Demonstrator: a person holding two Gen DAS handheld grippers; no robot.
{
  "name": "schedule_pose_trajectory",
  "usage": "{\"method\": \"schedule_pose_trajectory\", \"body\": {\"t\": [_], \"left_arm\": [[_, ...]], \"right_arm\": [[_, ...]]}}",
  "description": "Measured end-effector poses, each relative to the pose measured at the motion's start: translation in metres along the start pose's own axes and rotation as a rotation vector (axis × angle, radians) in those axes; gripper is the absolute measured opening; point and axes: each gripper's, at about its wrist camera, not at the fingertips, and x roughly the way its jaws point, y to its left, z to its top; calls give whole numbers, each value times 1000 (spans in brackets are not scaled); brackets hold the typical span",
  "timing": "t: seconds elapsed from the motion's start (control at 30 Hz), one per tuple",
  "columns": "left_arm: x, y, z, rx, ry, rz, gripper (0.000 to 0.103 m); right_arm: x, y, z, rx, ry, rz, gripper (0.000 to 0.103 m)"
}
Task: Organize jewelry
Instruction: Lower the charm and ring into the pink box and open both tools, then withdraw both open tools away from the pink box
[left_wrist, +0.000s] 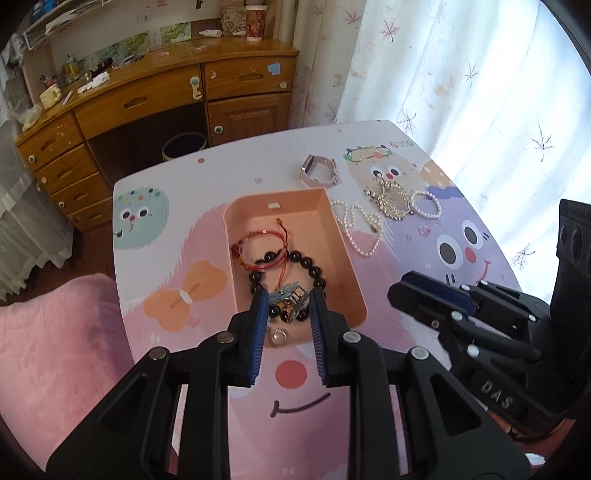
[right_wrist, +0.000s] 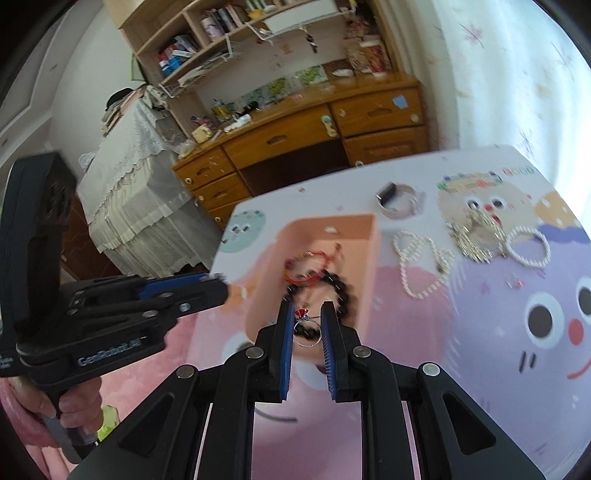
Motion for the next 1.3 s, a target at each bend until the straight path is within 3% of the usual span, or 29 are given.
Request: {"method": "schedule_pose_trajectory", "body": {"t": [0.33,0.43,0.6,0.7,0.83,1.17,1.3], "left_arm": [[5,10,24,-31,-24,-44,20],[9,11,24,-44,-15,-14,21],[8,16,20,-48,-5,-27,51],[4,14,15,-24,-6,-42,53],[4,9,-1,-32,26,-70,53],[12,-27,-80,-23,173,-129,53],[19,-50,-105,-17,238,-145,53]], "right_arm": [[4,29,18,-61,-34,-27,16],[7,23,17,-38,-13,-41,35],[-6,6,16,-3,-35,-90,37],[-15,-6,9,35,-32,-122,38],[-25,-22,-11,100,-6,-153,61],[-37,-60,-92,233,203,-228,79],[-46,-91,-114,338,231,-263,80]]}}
